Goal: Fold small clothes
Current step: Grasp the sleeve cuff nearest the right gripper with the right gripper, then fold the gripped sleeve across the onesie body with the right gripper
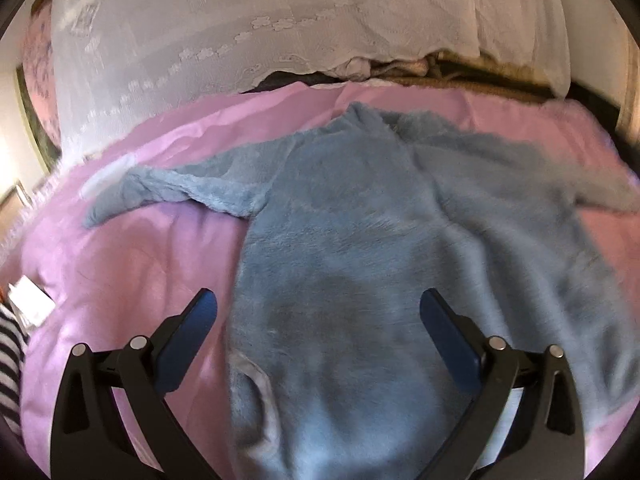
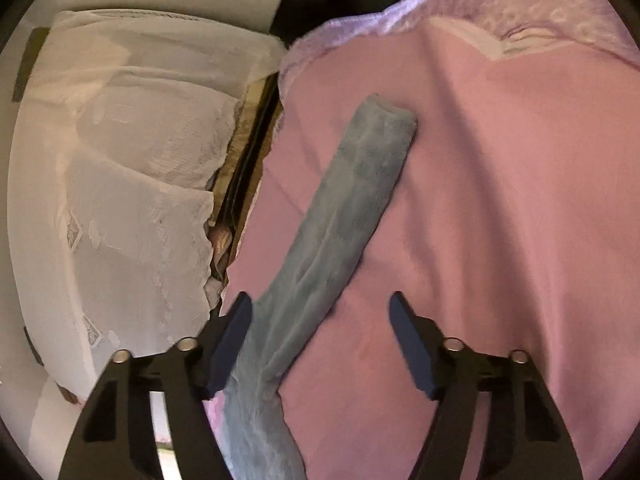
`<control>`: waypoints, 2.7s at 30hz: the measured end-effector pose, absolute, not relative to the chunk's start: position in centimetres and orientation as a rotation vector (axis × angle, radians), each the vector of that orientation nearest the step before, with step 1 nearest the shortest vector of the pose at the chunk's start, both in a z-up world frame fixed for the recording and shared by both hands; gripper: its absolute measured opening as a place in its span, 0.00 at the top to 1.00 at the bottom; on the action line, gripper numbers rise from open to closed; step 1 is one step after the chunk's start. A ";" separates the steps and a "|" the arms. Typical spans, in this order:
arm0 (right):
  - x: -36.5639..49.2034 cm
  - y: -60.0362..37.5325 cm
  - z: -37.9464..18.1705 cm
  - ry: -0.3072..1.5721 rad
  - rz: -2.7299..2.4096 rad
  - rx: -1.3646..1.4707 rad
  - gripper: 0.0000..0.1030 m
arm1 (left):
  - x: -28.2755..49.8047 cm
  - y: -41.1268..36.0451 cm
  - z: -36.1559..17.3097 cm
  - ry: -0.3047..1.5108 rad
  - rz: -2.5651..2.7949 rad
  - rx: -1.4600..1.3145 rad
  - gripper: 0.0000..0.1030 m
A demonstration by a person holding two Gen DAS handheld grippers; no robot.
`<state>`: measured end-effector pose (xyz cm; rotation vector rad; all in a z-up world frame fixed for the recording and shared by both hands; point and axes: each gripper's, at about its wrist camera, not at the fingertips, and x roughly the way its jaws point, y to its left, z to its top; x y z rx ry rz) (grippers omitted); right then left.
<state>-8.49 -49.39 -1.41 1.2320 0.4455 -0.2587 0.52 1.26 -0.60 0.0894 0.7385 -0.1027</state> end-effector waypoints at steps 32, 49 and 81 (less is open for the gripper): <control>-3.7 -56.0 -0.9 0.451 -0.339 1.019 0.91 | 10.0 -25.0 -2.7 0.870 -0.420 0.298 0.04; 0.7 -44.1 5.8 0.470 -0.175 0.754 0.91 | 17.6 -6.3 -2.1 0.886 0.006 0.297 0.04; 15.5 -11.8 2.4 0.740 0.140 0.496 0.90 | 19.8 9.0 -3.6 0.847 0.037 -0.272 0.04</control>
